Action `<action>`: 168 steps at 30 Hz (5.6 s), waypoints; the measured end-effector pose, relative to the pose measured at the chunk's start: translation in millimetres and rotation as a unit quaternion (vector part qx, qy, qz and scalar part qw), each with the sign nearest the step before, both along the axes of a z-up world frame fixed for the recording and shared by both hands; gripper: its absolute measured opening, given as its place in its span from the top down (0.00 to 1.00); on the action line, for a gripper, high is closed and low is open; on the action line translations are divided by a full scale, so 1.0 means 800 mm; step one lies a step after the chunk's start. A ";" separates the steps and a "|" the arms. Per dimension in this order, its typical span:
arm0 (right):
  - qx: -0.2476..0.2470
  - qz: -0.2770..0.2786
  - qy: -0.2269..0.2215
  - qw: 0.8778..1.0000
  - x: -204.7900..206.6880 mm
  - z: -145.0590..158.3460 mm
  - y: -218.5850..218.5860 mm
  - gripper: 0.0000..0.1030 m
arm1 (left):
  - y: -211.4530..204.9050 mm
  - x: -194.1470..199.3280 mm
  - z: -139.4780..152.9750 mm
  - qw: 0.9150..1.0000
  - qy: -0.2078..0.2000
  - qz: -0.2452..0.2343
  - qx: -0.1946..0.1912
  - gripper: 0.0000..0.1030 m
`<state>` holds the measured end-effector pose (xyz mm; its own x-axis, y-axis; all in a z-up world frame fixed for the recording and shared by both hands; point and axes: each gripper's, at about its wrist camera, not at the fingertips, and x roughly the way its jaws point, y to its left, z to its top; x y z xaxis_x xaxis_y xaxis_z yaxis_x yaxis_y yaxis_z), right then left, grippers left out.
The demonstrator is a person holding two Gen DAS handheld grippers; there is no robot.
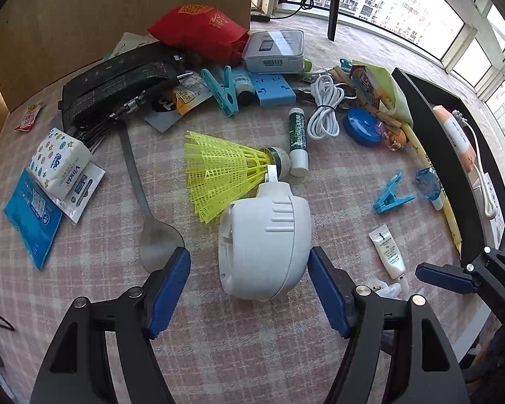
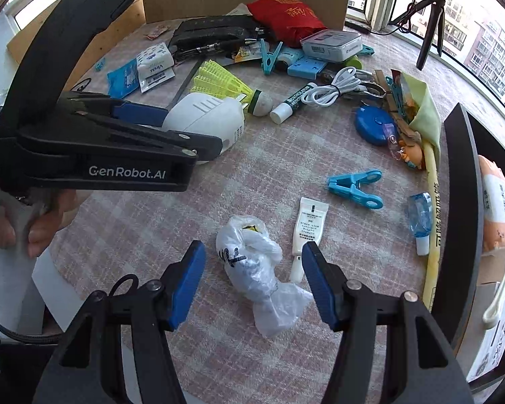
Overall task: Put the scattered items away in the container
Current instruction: 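Grasp the white plug device with the left gripper while the right grasps the plastic bag, then place the white device and plastic bag into the tray with both grippers, then grasp the yellow shuttlecock with the left gripper while the right grasps the green cloth, then drop the shuttlecock and green cloth into the tray with both grippers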
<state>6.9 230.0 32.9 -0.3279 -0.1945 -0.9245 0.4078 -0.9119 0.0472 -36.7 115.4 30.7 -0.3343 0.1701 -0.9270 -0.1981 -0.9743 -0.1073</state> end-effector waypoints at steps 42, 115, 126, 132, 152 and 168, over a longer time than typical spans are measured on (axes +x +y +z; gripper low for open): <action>-0.066 -0.158 0.029 0.985 0.018 0.037 0.068 0.62 | -0.021 0.035 0.024 0.997 0.010 0.009 0.072 0.57; -0.043 -0.075 0.059 0.995 -0.150 0.066 0.213 0.31 | -0.003 -0.005 0.075 0.986 0.050 0.155 0.019 0.33; -0.010 -0.061 0.035 0.997 -0.206 0.025 0.177 0.31 | -0.023 -0.044 0.033 0.987 0.019 0.160 0.021 0.33; -0.011 -0.064 0.033 0.997 -0.226 0.012 0.176 0.32 | -0.021 -0.057 0.015 0.987 0.006 0.157 0.018 0.39; -0.044 -0.085 0.032 0.995 -0.219 0.019 0.185 0.96 | 0.002 -0.041 0.031 0.989 0.026 0.141 0.039 1.00; -0.101 -0.161 0.081 0.978 -0.168 0.093 0.262 0.97 | 0.058 -0.019 0.108 0.991 0.080 0.086 0.064 1.00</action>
<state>-127.6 439.3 107.1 -0.5417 -0.2309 -0.8083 0.1179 -0.9729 0.1989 -52.2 161.5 117.2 -0.5095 0.2111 -0.8342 -0.0542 -0.9754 -0.2137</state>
